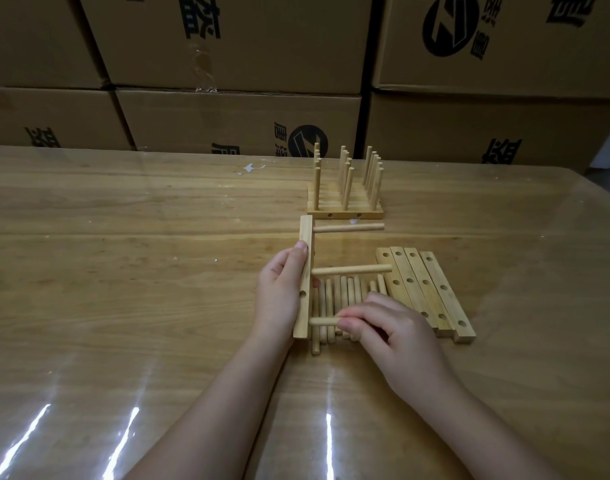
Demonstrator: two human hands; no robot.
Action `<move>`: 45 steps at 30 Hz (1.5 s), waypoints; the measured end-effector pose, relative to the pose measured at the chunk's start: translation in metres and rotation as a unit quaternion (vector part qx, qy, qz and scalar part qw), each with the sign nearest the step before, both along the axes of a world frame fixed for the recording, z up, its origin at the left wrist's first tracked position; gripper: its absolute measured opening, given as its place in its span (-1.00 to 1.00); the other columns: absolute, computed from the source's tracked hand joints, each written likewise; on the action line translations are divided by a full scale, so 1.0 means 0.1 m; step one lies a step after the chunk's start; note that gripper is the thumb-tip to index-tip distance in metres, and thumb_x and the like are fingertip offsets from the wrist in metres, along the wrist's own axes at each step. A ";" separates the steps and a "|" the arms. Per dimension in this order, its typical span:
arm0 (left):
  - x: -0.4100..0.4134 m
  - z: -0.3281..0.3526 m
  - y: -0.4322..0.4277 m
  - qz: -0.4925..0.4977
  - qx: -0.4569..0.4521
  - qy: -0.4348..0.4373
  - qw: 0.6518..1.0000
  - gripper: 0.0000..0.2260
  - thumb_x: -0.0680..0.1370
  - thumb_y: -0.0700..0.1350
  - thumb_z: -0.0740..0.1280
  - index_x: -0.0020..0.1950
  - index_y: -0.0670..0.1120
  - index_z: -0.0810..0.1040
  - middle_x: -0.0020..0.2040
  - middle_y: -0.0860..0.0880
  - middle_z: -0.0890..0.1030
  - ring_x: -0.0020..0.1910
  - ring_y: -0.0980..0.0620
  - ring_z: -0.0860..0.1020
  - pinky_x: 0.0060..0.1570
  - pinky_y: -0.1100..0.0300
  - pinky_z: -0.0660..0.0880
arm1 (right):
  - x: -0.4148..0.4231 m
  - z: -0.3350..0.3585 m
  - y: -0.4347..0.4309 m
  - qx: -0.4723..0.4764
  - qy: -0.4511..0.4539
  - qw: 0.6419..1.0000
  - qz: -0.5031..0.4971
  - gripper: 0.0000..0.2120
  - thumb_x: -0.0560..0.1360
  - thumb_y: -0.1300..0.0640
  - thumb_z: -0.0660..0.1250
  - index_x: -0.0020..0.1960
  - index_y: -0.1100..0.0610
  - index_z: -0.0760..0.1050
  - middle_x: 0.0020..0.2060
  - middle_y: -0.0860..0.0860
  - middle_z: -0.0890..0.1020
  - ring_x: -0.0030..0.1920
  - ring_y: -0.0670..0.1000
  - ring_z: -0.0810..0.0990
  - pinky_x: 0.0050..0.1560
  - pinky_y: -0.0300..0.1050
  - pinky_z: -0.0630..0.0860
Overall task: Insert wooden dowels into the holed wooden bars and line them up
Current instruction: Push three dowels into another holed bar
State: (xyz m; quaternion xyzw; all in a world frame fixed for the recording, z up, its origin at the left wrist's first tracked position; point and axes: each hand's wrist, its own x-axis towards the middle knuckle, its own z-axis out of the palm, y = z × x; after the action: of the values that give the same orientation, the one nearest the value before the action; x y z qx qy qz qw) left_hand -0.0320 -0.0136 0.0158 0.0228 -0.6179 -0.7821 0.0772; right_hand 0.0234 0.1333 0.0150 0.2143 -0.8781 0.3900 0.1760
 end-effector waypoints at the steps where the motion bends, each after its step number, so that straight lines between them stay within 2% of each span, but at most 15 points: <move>1: 0.00 0.00 0.00 0.001 -0.001 0.002 1.000 -0.72 0.60 -0.06 0.25 -0.28 -0.02 0.61 -0.42 0.04 0.59 -0.43 0.16 0.56 -0.43 0.33 0.47 | 0.00 0.00 0.00 0.000 -0.002 1.000 0.000 -0.90 0.47 0.15 0.36 -0.07 0.09 0.65 -0.33 -0.15 0.51 -0.29 -0.18 0.45 -0.27 -0.35 0.36; 5: -0.01 -0.03 0.00 0.004 -0.006 0.006 1.000 -0.71 0.60 -0.04 0.26 -0.29 0.01 0.62 -0.38 0.03 0.60 -0.37 0.12 0.56 -0.35 0.27 0.50 | 0.01 -0.01 -0.01 -0.005 -0.009 1.000 -0.001 -0.90 0.47 0.14 0.37 -0.08 0.09 0.65 -0.33 -0.12 0.53 -0.29 -0.15 0.47 -0.28 -0.30 0.39; 8: -0.01 -0.03 0.00 0.003 -0.003 0.013 1.000 -0.73 0.60 -0.05 0.25 -0.25 -0.04 0.62 -0.38 0.02 0.59 -0.38 0.12 0.56 -0.38 0.29 0.49 | 0.01 -0.01 -0.02 -0.007 -0.021 1.000 -0.006 -0.90 0.48 0.13 0.37 -0.09 0.08 0.65 -0.33 -0.11 0.53 -0.29 -0.12 0.48 -0.29 -0.23 0.41; 11: 0.00 -0.01 0.01 0.005 -0.007 0.020 1.000 -0.74 0.61 -0.08 0.24 -0.24 -0.09 0.57 -0.38 0.01 0.56 -0.37 0.13 0.52 -0.39 0.31 0.47 | 0.01 -0.01 -0.03 -0.009 -0.028 1.000 -0.010 -0.91 0.47 0.13 0.37 -0.10 0.07 0.66 -0.35 -0.13 0.52 -0.29 -0.12 0.48 -0.30 -0.26 0.39; 15: 0.01 0.01 0.03 0.005 -0.008 0.021 1.000 -0.77 0.62 -0.11 0.23 -0.16 -0.17 0.56 -0.28 -0.10 0.53 -0.29 0.06 0.50 -0.37 0.31 0.48 | 0.01 -0.01 -0.04 -0.016 -0.047 0.999 -0.017 -0.91 0.47 0.13 0.37 -0.11 0.07 0.66 -0.35 -0.13 0.54 -0.26 -0.12 0.49 -0.29 -0.28 0.39; 19: 0.02 0.02 0.02 0.012 -0.023 0.029 0.999 -0.77 0.62 -0.12 0.22 -0.19 -0.13 0.55 -0.29 -0.07 0.51 -0.28 0.07 0.49 -0.36 0.33 0.46 | 0.02 -0.01 -0.05 -0.024 -0.079 0.996 -0.019 -0.88 0.48 0.09 0.34 -0.09 0.04 0.66 -0.30 -0.12 0.59 -0.21 -0.14 0.53 -0.21 -0.22 0.44; 25: 0.02 0.02 0.02 0.008 -0.019 0.030 0.999 -0.79 0.61 -0.11 0.22 -0.16 -0.14 0.56 -0.24 -0.11 0.52 -0.20 -0.03 0.48 -0.20 0.17 0.46 | 0.03 -0.03 -0.06 -0.038 -0.090 0.995 -0.021 -0.90 0.47 0.08 0.36 -0.10 0.03 0.66 -0.31 -0.15 0.58 -0.21 -0.16 0.52 -0.24 -0.30 0.43; 29: 0.00 0.01 0.01 0.010 -0.003 0.018 1.000 -0.78 0.61 -0.11 0.24 -0.20 -0.13 0.56 -0.37 0.00 0.54 -0.37 0.12 0.51 -0.40 0.31 0.46 | 0.02 -0.02 -0.06 -0.053 -0.075 0.996 -0.017 -0.92 0.45 0.07 0.37 -0.08 0.00 0.63 -0.28 -0.20 0.55 -0.22 -0.20 0.52 -0.27 -0.40 0.39; 31: -0.02 0.01 0.01 0.020 0.004 0.008 1.000 -0.76 0.61 -0.10 0.24 -0.21 -0.12 0.56 -0.44 0.03 0.54 -0.46 0.16 0.51 -0.47 0.33 0.44 | 0.03 -0.01 -0.04 -0.078 -0.066 0.995 -0.022 -0.83 0.44 -0.07 0.30 0.01 -0.10 0.55 -0.26 -0.21 0.55 -0.22 -0.19 0.53 -0.28 -0.39 0.41; 34: -0.04 -0.03 0.00 0.028 0.010 -0.005 1.000 -0.74 0.62 -0.06 0.23 -0.21 -0.12 0.57 -0.47 0.02 0.57 -0.51 0.17 0.52 -0.51 0.34 0.43 | 0.02 0.00 0.02 -0.147 -0.049 0.987 -0.044 -0.73 0.44 -0.25 0.19 0.08 -0.18 0.43 -0.33 -0.16 0.54 -0.31 -0.16 0.52 -0.37 -0.36 0.41; 36: -0.05 -0.05 0.00 0.026 0.014 -0.014 0.999 -0.71 0.62 -0.02 0.22 -0.20 -0.11 0.58 -0.43 0.00 0.61 -0.49 0.15 0.54 -0.47 0.30 0.47 | 0.00 -0.01 0.05 -0.196 -0.048 0.978 -0.058 -0.72 0.47 -0.26 0.16 0.10 -0.18 0.39 -0.31 -0.07 0.55 -0.31 -0.09 0.53 -0.34 -0.23 0.48; 38: -0.07 -0.07 -0.01 0.015 0.032 -0.013 0.999 -0.71 0.62 0.00 0.21 -0.16 -0.13 0.58 -0.34 -0.04 0.66 -0.40 0.10 0.58 -0.34 0.21 0.55 | -0.02 -0.02 0.07 -0.221 -0.061 0.971 -0.064 -0.68 0.42 -0.26 0.15 0.10 -0.17 0.38 -0.27 0.01 0.56 -0.24 0.01 0.55 -0.22 -0.04 0.54; 39: -0.07 -0.07 -0.01 0.005 0.038 -0.005 0.999 -0.72 0.62 0.00 0.21 -0.12 -0.15 0.57 -0.29 -0.05 0.68 -0.37 0.11 0.59 -0.29 0.21 0.55 | -0.02 -0.02 0.07 -0.218 -0.069 0.971 -0.062 -0.67 0.40 -0.27 0.15 0.09 -0.17 0.39 -0.27 0.01 0.56 -0.23 0.00 0.56 -0.20 -0.04 0.54; 42: -0.08 -0.06 -0.02 -0.027 0.053 0.012 0.998 -0.78 0.61 -0.04 0.23 0.03 -0.20 0.49 -0.13 -0.10 0.71 -0.35 0.15 0.61 -0.26 0.28 0.51 | -0.05 -0.05 0.05 -0.160 -0.081 0.982 -0.056 -0.62 0.36 -0.30 0.14 0.11 -0.18 0.35 -0.26 -0.09 0.54 -0.25 -0.15 0.53 -0.28 -0.24 0.51; 45: -0.08 -0.05 -0.02 -0.039 0.083 0.012 0.996 -0.84 0.59 -0.06 0.25 0.01 -0.15 0.44 -0.09 -0.14 0.71 -0.31 0.11 0.65 -0.30 0.30 0.50 | -0.09 -0.08 0.07 -0.105 -0.085 0.988 -0.069 -0.48 0.36 -0.33 0.10 0.24 -0.11 0.30 -0.20 -0.14 0.54 -0.22 -0.22 0.52 -0.24 -0.28 0.50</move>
State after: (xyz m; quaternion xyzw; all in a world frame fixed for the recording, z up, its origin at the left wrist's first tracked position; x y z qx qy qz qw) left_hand -0.0399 -0.0156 0.0111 -0.0049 -0.5501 -0.8335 0.0520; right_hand 0.0149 0.1406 0.0074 0.0999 -0.8569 0.4836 0.1482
